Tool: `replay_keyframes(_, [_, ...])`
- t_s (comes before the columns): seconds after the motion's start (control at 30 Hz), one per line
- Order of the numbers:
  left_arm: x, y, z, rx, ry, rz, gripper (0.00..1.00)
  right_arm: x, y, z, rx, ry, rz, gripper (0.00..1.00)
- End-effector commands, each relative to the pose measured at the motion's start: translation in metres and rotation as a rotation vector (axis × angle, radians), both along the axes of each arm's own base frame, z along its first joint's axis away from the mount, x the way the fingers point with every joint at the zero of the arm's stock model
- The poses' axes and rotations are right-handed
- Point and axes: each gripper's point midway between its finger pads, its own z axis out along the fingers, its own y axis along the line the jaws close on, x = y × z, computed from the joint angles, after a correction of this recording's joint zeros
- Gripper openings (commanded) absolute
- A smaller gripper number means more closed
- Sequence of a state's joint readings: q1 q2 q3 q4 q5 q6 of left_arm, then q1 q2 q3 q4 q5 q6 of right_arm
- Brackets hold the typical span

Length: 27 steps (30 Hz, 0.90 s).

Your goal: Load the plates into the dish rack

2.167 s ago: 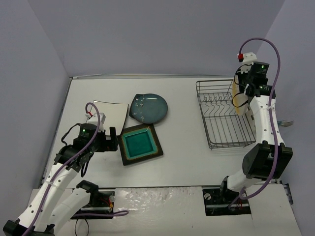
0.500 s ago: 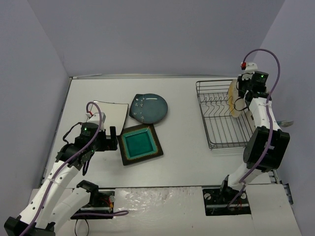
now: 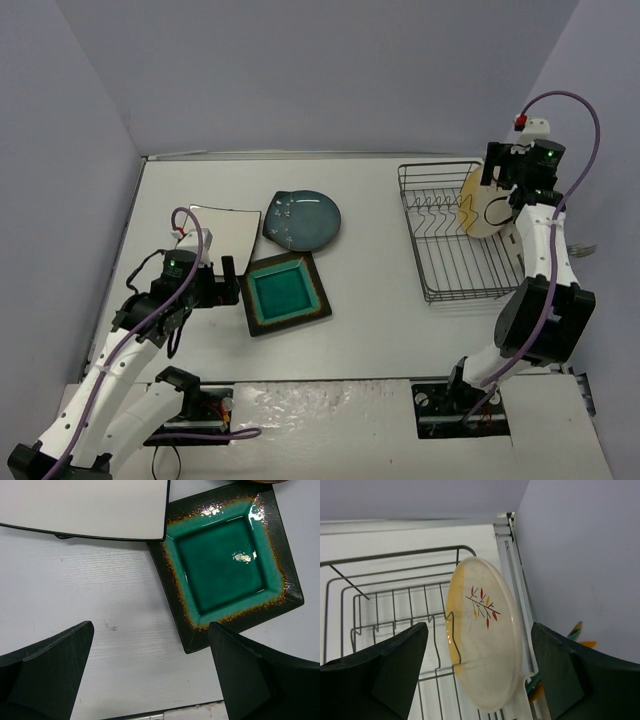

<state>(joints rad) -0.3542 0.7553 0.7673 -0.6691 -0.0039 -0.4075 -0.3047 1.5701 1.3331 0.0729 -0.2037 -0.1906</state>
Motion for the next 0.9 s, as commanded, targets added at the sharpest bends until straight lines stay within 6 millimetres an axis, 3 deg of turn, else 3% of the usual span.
replay_keyframes(0.0, [0.005, -0.017, 0.02, -0.141, -0.036, 0.036, 0.97, -0.025, 0.019, 0.113, 0.006, -0.287, -0.017, 0.88])
replay_keyframes(0.03, [0.004, -0.018, 0.018, -0.161, -0.023, 0.05, 0.97, -0.031, 0.029, 0.121, 0.034, -0.312, 0.0, 0.98])
replay_keyframes(0.1, [0.001, -0.022, 0.01, -0.2, 0.014, 0.073, 0.97, -0.04, 0.053, 0.125, 0.101, -0.331, 0.056, 1.0])
replay_keyframes(0.17, [-0.002, -0.025, 0.002, -0.229, 0.036, 0.09, 0.97, -0.051, 0.094, 0.133, 0.178, -0.351, 0.153, 1.0])
replay_keyframes(0.23, [-0.004, -0.027, -0.009, -0.253, 0.061, 0.107, 0.97, -0.066, 0.151, 0.13, 0.253, -0.343, 0.295, 1.0])
replay_keyframes(0.33, [-0.004, -0.029, -0.018, -0.285, 0.064, 0.132, 0.97, -0.094, 0.236, 0.109, 0.412, -0.276, 0.523, 1.0])
replay_keyframes(0.4, [-0.006, -0.03, -0.028, -0.299, 0.075, 0.138, 0.97, -0.115, 0.277, 0.098, 0.497, -0.235, 0.619, 1.0])
replay_keyframes(0.53, [-0.004, -0.034, -0.042, -0.336, 0.075, 0.155, 0.97, -0.162, 0.352, 0.05, 0.654, -0.109, 0.785, 1.0])
replay_keyframes(0.7, [0.0, -0.038, -0.05, -0.379, 0.071, 0.173, 0.97, -0.194, 0.39, -0.001, 0.744, 0.014, 0.813, 1.0])
replay_keyframes(0.83, [0.001, -0.042, -0.059, -0.409, 0.086, 0.183, 0.97, -0.205, 0.406, -0.045, 0.791, 0.134, 0.812, 1.0])
replay_keyframes(0.87, [0.001, -0.043, -0.059, -0.411, 0.087, 0.183, 0.97, -0.203, 0.409, -0.046, 0.797, 0.135, 0.815, 1.0])
